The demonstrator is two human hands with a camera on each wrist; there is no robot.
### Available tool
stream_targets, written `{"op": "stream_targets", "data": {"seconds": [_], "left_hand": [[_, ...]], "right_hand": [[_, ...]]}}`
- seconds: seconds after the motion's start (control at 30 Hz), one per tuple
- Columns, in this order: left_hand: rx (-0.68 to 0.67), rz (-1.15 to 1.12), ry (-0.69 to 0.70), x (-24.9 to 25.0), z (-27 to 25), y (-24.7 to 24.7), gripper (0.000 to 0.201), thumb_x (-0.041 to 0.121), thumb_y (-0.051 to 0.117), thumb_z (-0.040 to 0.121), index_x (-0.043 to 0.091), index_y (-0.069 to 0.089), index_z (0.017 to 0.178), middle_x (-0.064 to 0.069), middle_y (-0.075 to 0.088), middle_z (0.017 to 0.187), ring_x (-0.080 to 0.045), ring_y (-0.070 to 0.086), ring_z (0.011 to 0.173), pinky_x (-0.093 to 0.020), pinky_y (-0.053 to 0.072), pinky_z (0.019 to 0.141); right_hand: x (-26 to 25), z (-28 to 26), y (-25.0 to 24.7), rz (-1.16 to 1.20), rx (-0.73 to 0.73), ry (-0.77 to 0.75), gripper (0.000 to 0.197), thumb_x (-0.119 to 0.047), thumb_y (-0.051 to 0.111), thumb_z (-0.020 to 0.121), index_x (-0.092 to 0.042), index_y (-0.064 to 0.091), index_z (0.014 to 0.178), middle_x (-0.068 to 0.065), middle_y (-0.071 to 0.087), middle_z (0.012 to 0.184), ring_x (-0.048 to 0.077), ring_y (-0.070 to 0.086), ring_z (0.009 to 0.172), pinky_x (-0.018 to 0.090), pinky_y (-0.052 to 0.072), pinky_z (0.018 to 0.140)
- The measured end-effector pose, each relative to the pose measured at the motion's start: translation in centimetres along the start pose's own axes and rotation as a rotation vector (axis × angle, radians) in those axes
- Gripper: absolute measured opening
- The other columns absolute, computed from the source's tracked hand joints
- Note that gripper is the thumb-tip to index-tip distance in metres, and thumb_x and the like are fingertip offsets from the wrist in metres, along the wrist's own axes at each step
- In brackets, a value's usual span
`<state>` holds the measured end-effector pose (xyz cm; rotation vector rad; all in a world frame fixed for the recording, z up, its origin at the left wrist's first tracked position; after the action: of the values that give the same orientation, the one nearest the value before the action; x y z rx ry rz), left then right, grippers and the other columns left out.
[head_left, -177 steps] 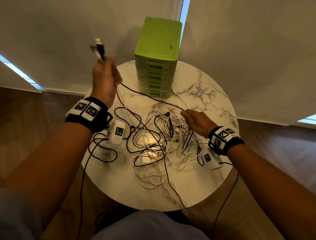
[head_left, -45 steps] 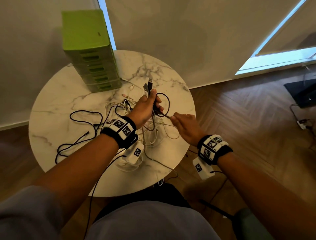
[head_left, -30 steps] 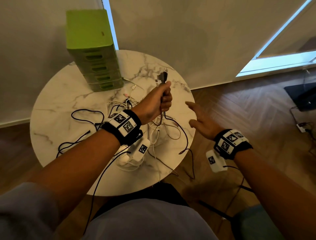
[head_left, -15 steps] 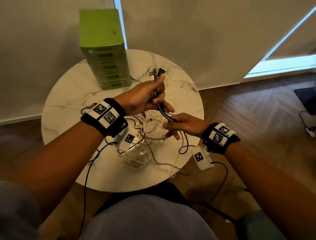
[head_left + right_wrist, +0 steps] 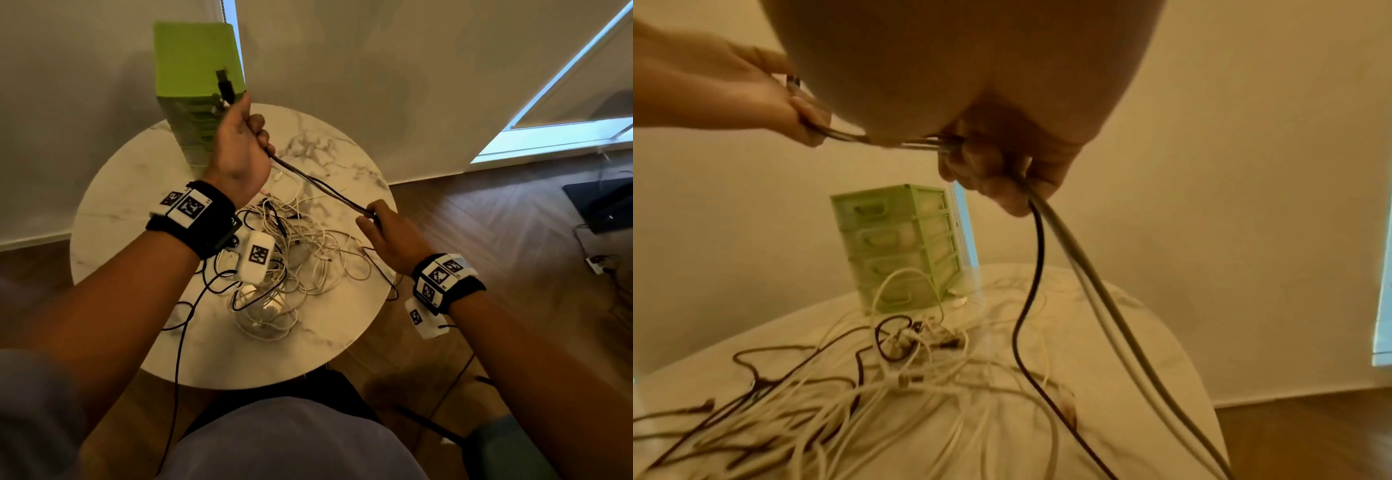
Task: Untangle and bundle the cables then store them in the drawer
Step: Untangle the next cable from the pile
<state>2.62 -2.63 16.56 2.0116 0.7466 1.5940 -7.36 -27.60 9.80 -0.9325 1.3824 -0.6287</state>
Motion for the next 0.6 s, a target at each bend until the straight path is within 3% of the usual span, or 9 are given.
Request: {"op": "stream_targets", "data": {"seconds": [0.1, 0.17, 0.27, 0.33, 0.37, 0.43, 0.5, 0.53, 0.6], "left_hand": [[0.089, -0.064, 0.083, -0.1, 0.3, -0.1, 0.033, 0.024, 0.042, 0.104, 0.024, 0.033, 0.072, 0.007, 0.029, 0.069, -0.008, 0.025, 0.055, -0.025, 0.025, 0.056], [0.105, -0.084, 0.117, -0.5, 0.2, 0.1, 0.034, 0.020, 0.042, 0.104, 0.024, 0.033, 0.072, 0.007, 0.028, 0.069, -0.008, 0.025, 0.054, -0.024, 0.024, 0.053], [0.038, -0.047, 0.075, -1.9, -0.2, 0.8, 0.034, 0.017, 0.042, 0.105, 0.023, 0.034, 0.072, 0.007, 0.031, 0.064, -0.006, 0.027, 0.049, -0.023, 0.023, 0.048], [-0.041, 0.042, -0.031, -3.7, -0.7, 1.0, 0.035, 0.016, 0.043, 0.105, 0.024, 0.034, 0.072, 0.007, 0.030, 0.060, -0.007, 0.024, 0.047, -0.023, 0.018, 0.046], [-0.088, 0.124, -0.090, -4.8, -1.1, 1.0, 0.035, 0.016, 0.044, 0.105, 0.025, 0.033, 0.074, 0.007, 0.028, 0.060, -0.007, 0.022, 0.048, -0.023, 0.016, 0.046], [-0.159, 0.313, -0.172, -7.0, -2.1, 0.6, 0.032, 0.014, 0.046, 0.106, 0.026, 0.031, 0.080, 0.007, 0.029, 0.061, -0.009, 0.022, 0.052, -0.025, 0.018, 0.048], [-0.192, 0.393, -0.208, -8.3, -2.7, -0.2, 0.031, 0.012, 0.046, 0.106, 0.026, 0.028, 0.085, 0.007, 0.031, 0.061, -0.010, 0.024, 0.053, -0.024, 0.022, 0.047], [-0.193, 0.381, -0.216, -8.7, -2.8, -0.5, 0.031, 0.011, 0.046, 0.106, 0.027, 0.028, 0.086, 0.007, 0.031, 0.061, -0.010, 0.023, 0.052, -0.023, 0.022, 0.045], [-0.177, 0.329, -0.233, -8.9, -2.7, -0.8, 0.032, 0.011, 0.045, 0.106, 0.027, 0.028, 0.084, 0.008, 0.029, 0.059, -0.009, 0.020, 0.050, -0.023, 0.019, 0.045]], "right_hand": [[-0.7, -1.7, 2.8, 0.107, -0.158, -0.056, 0.031, -0.044, 0.031, 0.106, -0.023, 0.050, 0.118, -0.005, 0.058, 0.094, 0.017, 0.056, 0.083, 0.038, 0.046, 0.080], [-1.6, -3.2, 5.8, 0.202, -0.302, -0.056, 0.029, -0.041, 0.031, 0.107, -0.021, 0.047, 0.120, -0.004, 0.057, 0.085, 0.017, 0.054, 0.075, 0.033, 0.043, 0.076], [-3.1, -4.6, 9.9, 0.201, -0.489, -0.001, 0.031, -0.050, 0.036, 0.104, -0.022, 0.039, 0.115, 0.005, 0.061, 0.081, 0.023, 0.058, 0.070, 0.038, 0.044, 0.068], [-2.3, -4.8, 12.1, -0.048, -0.590, 0.061, 0.049, -0.050, 0.038, 0.103, -0.017, 0.030, 0.137, 0.013, 0.067, 0.105, 0.032, 0.064, 0.089, 0.040, 0.047, 0.075], [-1.4, -4.9, 12.8, -0.196, -0.639, 0.104, 0.062, -0.049, 0.039, 0.103, -0.013, 0.018, 0.149, 0.016, 0.064, 0.121, 0.035, 0.064, 0.102, 0.042, 0.049, 0.081], [0.3, -5.3, 13.4, -0.335, -0.756, 0.178, 0.073, -0.051, 0.037, 0.102, -0.012, 0.005, 0.156, 0.017, 0.056, 0.135, 0.037, 0.059, 0.115, 0.045, 0.050, 0.091], [1.3, -5.5, 13.4, -0.222, -0.814, 0.200, 0.068, -0.060, 0.030, 0.101, -0.010, 0.029, 0.146, 0.015, 0.059, 0.129, 0.034, 0.058, 0.113, 0.044, 0.046, 0.094], [1.3, -5.4, 12.9, -0.115, -0.801, 0.200, 0.067, -0.065, 0.025, 0.099, -0.010, 0.045, 0.130, 0.012, 0.062, 0.117, 0.032, 0.059, 0.106, 0.042, 0.044, 0.092], [2.1, -4.9, 11.2, 0.044, -0.717, 0.224, 0.078, -0.072, 0.017, 0.094, -0.009, 0.060, 0.110, 0.007, 0.064, 0.100, 0.028, 0.059, 0.096, 0.040, 0.044, 0.090]]}}
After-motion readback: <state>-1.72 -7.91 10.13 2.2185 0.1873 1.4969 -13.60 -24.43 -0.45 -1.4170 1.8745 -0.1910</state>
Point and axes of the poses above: each hand's wrist, its own z-axis towards the middle knuckle, its own y-axis out of the palm, x = y × z, the point moved 5 cm from there along z, towards the middle knuckle
